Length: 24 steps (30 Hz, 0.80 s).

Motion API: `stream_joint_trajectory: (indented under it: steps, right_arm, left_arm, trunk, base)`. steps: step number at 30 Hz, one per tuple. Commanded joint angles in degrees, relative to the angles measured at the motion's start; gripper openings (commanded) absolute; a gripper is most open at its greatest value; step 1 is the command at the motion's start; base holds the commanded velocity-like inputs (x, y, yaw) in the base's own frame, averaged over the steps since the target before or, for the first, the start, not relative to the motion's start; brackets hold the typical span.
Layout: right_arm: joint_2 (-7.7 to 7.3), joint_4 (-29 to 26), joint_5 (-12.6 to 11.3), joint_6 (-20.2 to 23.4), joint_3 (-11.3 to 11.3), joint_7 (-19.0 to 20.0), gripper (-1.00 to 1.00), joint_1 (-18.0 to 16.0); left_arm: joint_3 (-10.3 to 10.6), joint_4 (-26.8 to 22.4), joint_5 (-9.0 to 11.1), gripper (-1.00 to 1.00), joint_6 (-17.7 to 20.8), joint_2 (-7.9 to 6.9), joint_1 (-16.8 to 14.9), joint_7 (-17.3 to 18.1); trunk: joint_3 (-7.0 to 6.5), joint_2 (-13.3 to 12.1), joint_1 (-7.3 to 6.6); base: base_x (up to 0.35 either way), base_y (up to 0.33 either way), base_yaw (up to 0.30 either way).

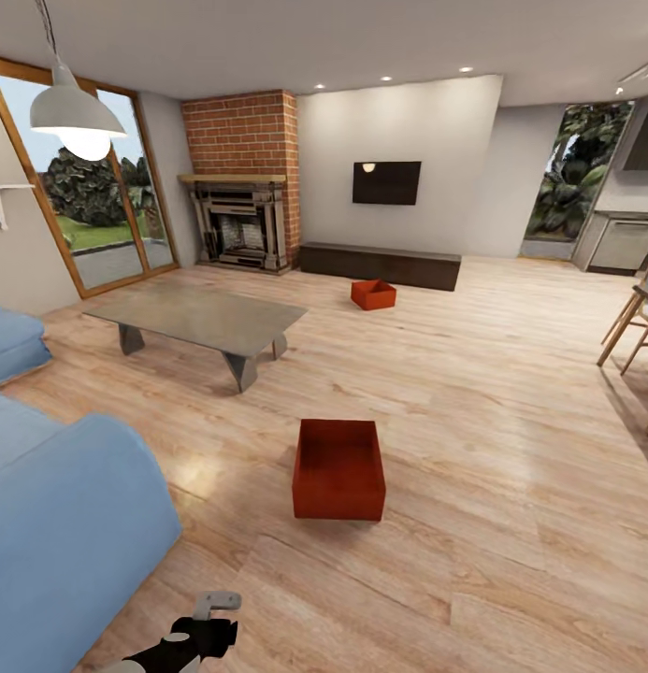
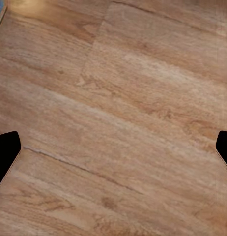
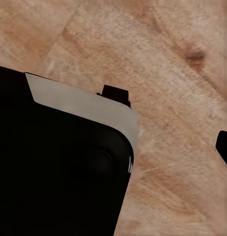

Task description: Move the two storage containers from the living room to the garage. In the garage, place one container on the floor and stack the other container on top of it (either order is fine).

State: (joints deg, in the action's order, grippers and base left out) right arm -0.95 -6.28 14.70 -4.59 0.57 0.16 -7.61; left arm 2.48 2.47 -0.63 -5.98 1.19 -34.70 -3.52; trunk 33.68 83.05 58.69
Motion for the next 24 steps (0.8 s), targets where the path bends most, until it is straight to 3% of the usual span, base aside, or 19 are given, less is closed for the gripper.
stream_joint_trajectory:
  steps: [1, 6, 15, 24]
  right_arm:
    - [-0.02, 0.04, 0.24, -0.16, 0.02, 0.02, 1.0, -0.03]
    - [-0.02, 0.04, 0.24, -0.21, 0.03, 0.02, 1.0, -0.03]
    - [-0.02, 0.04, 0.2, -0.24, 0.04, 0.02, 1.0, -0.03]
    - [-0.02, 0.04, 0.24, -0.16, 0.04, 0.02, 1.0, -0.03]
  left_arm:
    - [0.25, 0.26, -0.08, 1.0, -0.44, 0.02, -0.1, -0.26]
    - [0.25, 0.26, -0.08, 1.0, -0.44, 0.04, -0.1, -0.26]
    - [0.25, 0.26, -0.08, 1.0, -0.44, 0.04, -0.1, -0.26]
    - [0.25, 0.26, -0.08, 1.0, -0.44, 0.04, -0.1, -0.26]
  trunk:
    - [0.05, 0.02, 0.03]
    - [0.05, 0.02, 0.03]
    - [0.05, 0.02, 0.03]
    - [0.05, 0.02, 0.03]
  base:
    - [0.34, 0.0, 0.0]
    - [0.34, 0.0, -0.075]
    - [0.34, 0.0, -0.259]
    - [0.34, 0.0, -0.018]
